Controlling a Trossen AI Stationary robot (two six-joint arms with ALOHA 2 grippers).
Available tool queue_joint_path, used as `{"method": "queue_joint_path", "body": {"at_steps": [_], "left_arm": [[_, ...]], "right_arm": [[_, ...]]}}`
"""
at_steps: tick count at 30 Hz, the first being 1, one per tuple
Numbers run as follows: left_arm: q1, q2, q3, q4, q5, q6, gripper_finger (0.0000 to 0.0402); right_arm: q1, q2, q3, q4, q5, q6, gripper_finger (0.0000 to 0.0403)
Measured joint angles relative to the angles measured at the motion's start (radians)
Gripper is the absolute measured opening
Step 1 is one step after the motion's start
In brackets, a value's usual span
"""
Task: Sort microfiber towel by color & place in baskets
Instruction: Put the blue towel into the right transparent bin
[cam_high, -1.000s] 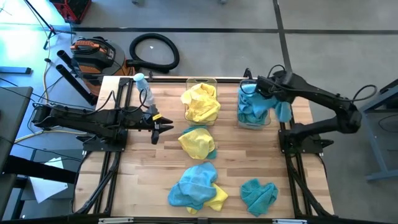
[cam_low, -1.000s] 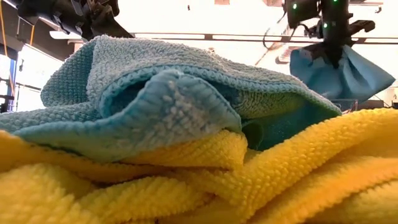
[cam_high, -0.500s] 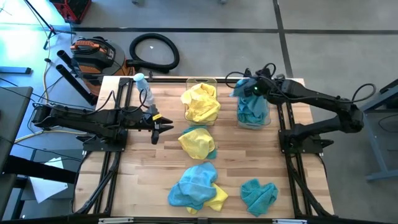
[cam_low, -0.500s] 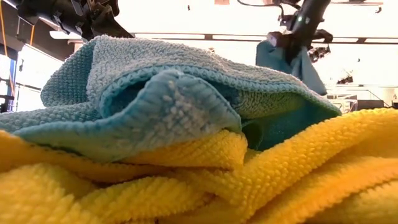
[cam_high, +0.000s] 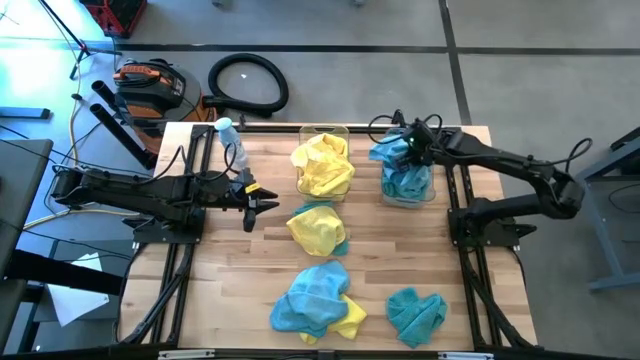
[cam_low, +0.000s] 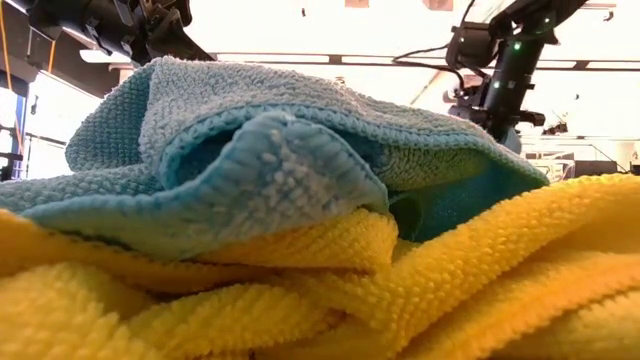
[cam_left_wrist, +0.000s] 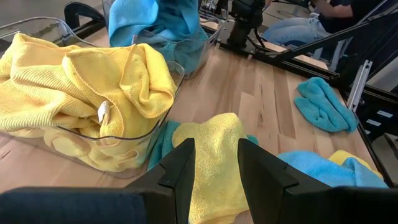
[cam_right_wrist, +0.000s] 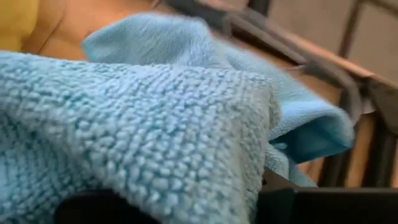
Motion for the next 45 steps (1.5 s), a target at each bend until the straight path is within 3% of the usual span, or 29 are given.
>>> {"method": "queue_joint_path", "body": {"at_steps": [6, 10, 19, 23, 29, 36, 45], "left_arm": [[0.000, 0.000, 0.000, 0.008, 0.000, 0.000, 0.0110], [0.000, 0.000, 0.000, 0.013, -0.005, 0.002, 0.0110], [0.000, 0.000, 0.000, 0.012, -0.008, 0.027, 0.0110], [0.000, 0.000, 0.000, 0.012, -0.007, 0.027, 0.0110], [0.000, 0.000, 0.000, 0.008, -0.008, 0.027, 0.0110], [0.000, 0.000, 0.001, 0.003, -0.007, 0.026, 0.0110], [0.000, 0.000, 0.001, 0.003, -0.007, 0.025, 0.0110]], "right_arm": [[-0.053, 0.038, 0.014, -0.078, -0.119, -0.081, 0.0000], [-0.052, 0.141, 0.013, -0.129, -0.143, -0.125, 0.0000], [-0.052, 0.433, 0.018, -0.069, -0.167, -0.192, 0.0000], [-0.052, 0.489, 0.020, -0.051, -0.151, -0.192, 0.0003], [-0.053, 0.414, 0.013, -0.013, -0.174, -0.166, 0.0055], [-0.052, 0.212, 0.009, -0.085, -0.243, -0.158, 0.0132], [-0.052, -0.041, 0.010, -0.156, -0.245, -0.097, 0.0160]]}}
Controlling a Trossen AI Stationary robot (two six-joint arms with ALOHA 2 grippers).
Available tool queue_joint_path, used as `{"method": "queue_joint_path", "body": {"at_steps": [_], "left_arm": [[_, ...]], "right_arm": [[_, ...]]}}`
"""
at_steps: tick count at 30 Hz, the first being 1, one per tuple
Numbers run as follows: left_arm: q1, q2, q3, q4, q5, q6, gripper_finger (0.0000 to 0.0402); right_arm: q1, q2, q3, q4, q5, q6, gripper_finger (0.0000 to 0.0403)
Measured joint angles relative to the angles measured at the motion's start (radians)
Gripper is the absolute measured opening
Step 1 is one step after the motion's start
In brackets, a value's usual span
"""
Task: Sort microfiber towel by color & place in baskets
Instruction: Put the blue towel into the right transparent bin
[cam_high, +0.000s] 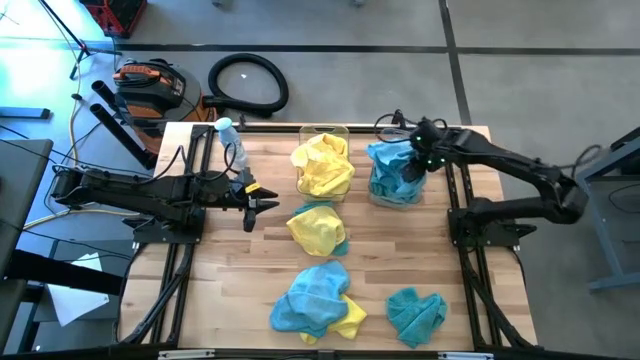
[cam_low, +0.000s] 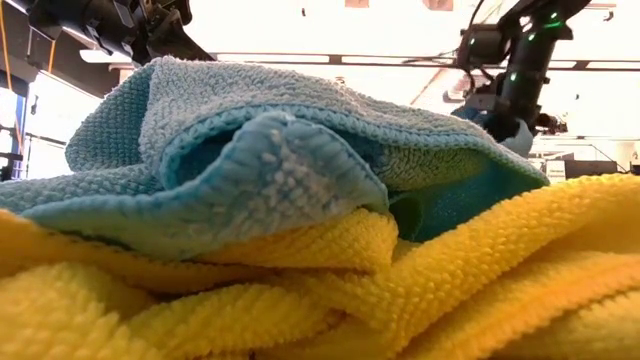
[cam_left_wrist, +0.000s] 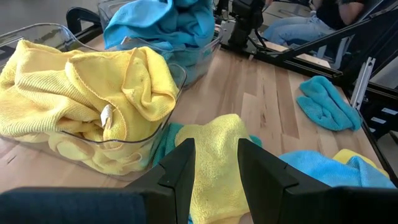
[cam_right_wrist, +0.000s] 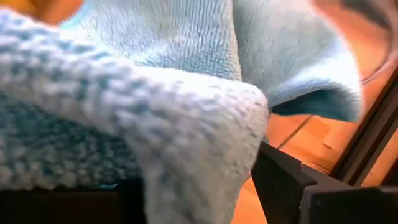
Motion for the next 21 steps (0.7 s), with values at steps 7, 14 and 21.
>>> {"method": "queue_joint_path", "body": {"at_steps": [7, 14, 21], "left_arm": [[0.000, 0.000, 0.000, 0.001, 0.000, 0.000, 0.0110], [0.000, 0.000, 0.000, 0.001, 0.000, 0.000, 0.0110], [0.000, 0.000, 0.000, 0.001, 0.000, 0.000, 0.0110]], "right_arm": [[0.002, -0.055, 0.002, 0.089, -0.061, -0.009, 0.0161], [-0.005, -0.016, 0.002, 0.088, -0.291, -0.056, 0.0152], [-0.005, -0.009, 0.002, 0.082, -0.180, -0.042, 0.0138]]}}
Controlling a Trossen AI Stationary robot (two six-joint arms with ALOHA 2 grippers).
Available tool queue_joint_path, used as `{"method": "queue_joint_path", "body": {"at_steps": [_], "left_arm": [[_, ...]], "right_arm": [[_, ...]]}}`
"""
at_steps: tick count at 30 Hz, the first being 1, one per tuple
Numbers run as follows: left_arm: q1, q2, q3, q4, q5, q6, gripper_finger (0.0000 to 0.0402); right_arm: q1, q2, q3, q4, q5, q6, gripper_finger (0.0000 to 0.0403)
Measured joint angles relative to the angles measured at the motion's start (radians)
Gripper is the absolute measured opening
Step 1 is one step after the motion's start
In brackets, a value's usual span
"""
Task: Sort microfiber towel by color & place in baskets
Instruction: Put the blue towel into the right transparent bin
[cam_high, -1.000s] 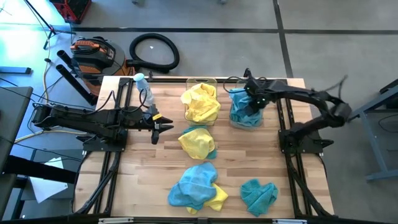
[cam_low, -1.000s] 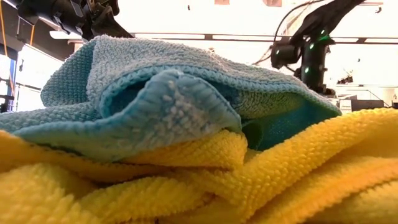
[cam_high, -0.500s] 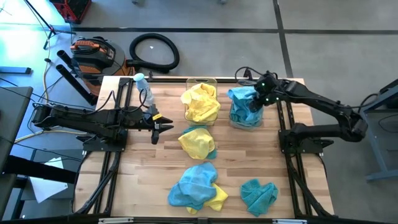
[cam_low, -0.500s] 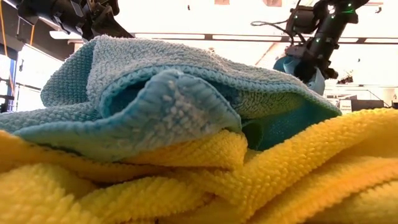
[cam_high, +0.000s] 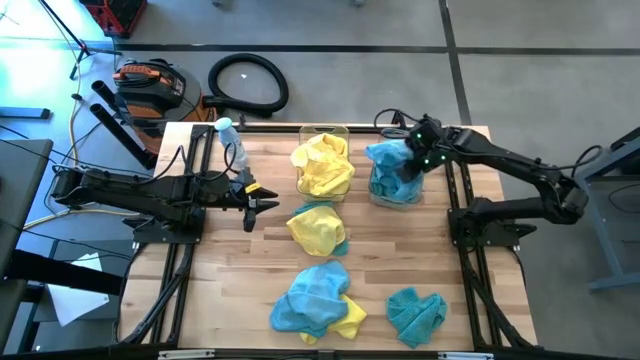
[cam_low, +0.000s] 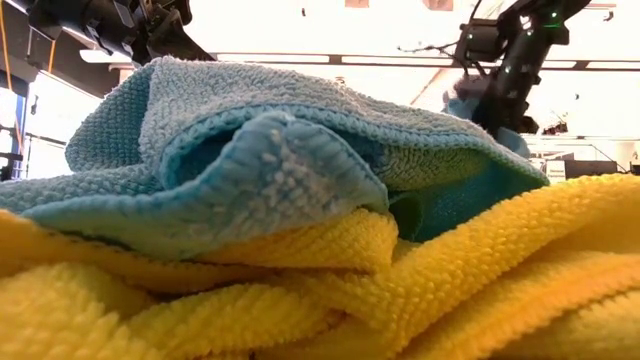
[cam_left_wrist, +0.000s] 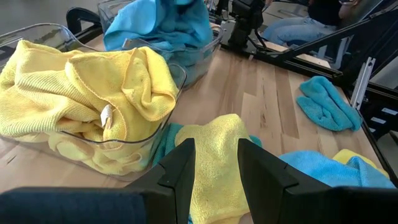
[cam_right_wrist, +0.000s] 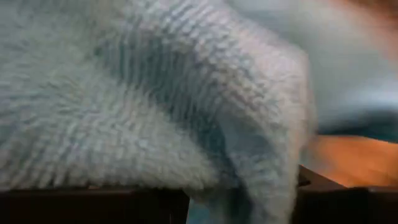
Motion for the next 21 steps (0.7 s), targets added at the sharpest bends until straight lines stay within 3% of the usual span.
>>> {"method": "queue_joint_path", "body": {"at_steps": [1, 4, 5, 8, 9, 11, 12, 14, 15, 18, 19, 21], "left_arm": [[0.000, 0.000, 0.000, 0.000, 0.000, 0.000, 0.0110], [0.000, 0.000, 0.000, 0.000, 0.000, 0.000, 0.0110], [0.000, 0.000, 0.000, 0.000, 0.000, 0.000, 0.0110], [0.000, 0.000, 0.000, 0.000, 0.000, 0.000, 0.0110], [0.000, 0.000, 0.000, 0.000, 0.000, 0.000, 0.0110], [0.000, 0.000, 0.000, 0.000, 0.000, 0.000, 0.0110], [0.000, 0.000, 0.000, 0.000, 0.000, 0.000, 0.0110], [0.000, 0.000, 0.000, 0.000, 0.000, 0.000, 0.0110], [0.000, 0.000, 0.000, 0.000, 0.000, 0.000, 0.0110], [0.000, 0.000, 0.000, 0.000, 0.000, 0.000, 0.0110], [0.000, 0.000, 0.000, 0.000, 0.000, 0.000, 0.0110], [0.000, 0.001, 0.000, -0.001, 0.000, 0.000, 0.0110]], "right_arm": [[0.000, 0.000, 0.000, 0.009, -0.034, -0.010, 0.0138], [-0.001, -0.002, 0.007, -0.006, 0.234, 0.128, 0.0138], [0.005, -0.002, 0.003, -0.009, 0.260, 0.119, 0.0138], [0.021, 0.000, 0.001, 0.000, 0.025, 0.007, 0.0138], [0.021, -0.001, 0.005, -0.007, 0.052, 0.025, 0.0138], [0.012, -0.002, 0.011, -0.017, 0.220, 0.098, 0.0138], [0.012, -0.002, 0.009, -0.023, 0.232, 0.093, 0.0138], [0.020, -0.001, 0.007, 0.000, 0.094, 0.004, 0.0138], [0.023, 0.000, 0.007, 0.008, 0.081, -0.007, 0.0137], [0.018, -0.002, 0.003, -0.002, 0.294, 0.127, 0.0134], [0.026, -0.002, -0.002, 0.013, 0.241, 0.101, 0.0134], [0.038, 0.000, -0.005, 0.038, 0.020, 0.000, 0.0134]]}}
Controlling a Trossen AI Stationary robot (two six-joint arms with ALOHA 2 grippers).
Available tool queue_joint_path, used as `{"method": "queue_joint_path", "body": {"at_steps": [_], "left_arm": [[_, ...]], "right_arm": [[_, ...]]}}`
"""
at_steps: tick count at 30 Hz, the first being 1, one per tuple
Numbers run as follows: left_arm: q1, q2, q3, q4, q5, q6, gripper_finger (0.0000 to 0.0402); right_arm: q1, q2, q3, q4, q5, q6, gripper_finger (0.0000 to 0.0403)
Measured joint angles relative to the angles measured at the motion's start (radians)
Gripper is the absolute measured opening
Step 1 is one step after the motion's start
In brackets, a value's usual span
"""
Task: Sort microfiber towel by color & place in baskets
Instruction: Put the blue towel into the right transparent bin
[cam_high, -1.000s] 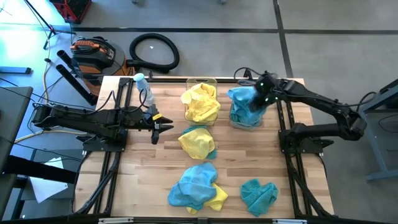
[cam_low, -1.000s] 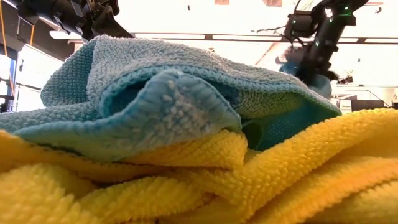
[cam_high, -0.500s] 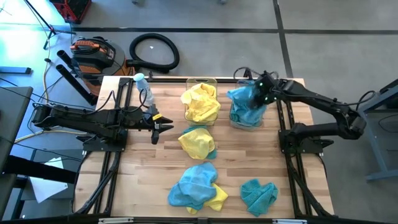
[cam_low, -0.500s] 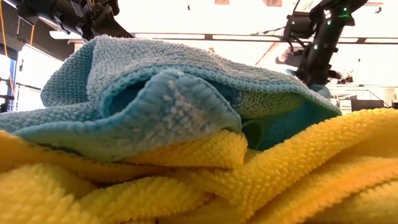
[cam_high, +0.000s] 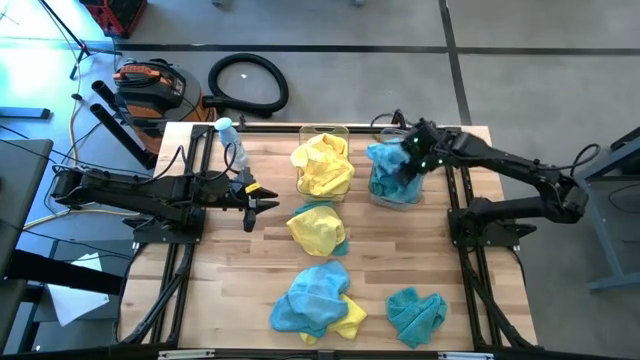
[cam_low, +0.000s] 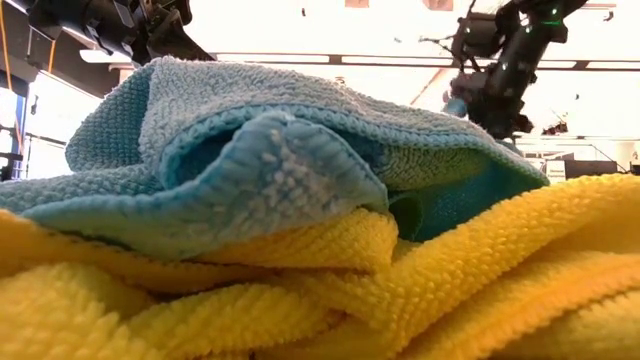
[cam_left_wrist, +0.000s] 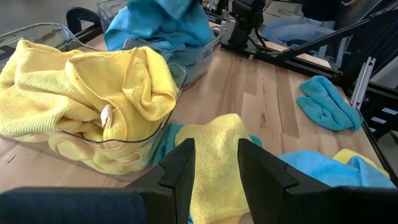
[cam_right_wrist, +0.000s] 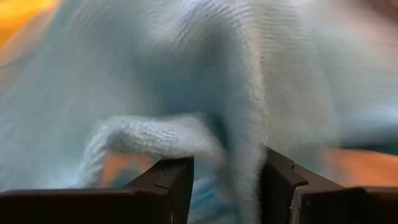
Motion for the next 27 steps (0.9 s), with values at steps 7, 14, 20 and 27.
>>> {"method": "queue_joint_path", "body": {"at_steps": [7, 14, 20, 27], "left_arm": [[0.000, 0.001, 0.000, 0.000, 0.000, 0.000, 0.0110], [0.000, 0.003, 0.000, 0.000, 0.000, 0.000, 0.0110], [0.000, 0.003, 0.000, 0.000, 0.000, 0.000, 0.0110], [0.000, 0.003, 0.000, 0.000, 0.000, 0.000, 0.0110]], "right_arm": [[0.005, -0.001, 0.000, -0.021, 0.104, 0.077, 0.0133], [0.004, -0.009, 0.000, -0.025, 0.039, 0.099, 0.0132], [0.003, -0.009, 0.000, -0.029, 0.056, 0.075, 0.0046], [0.043, 0.005, -0.025, -0.013, 0.089, 0.100, 0.0015]]}}
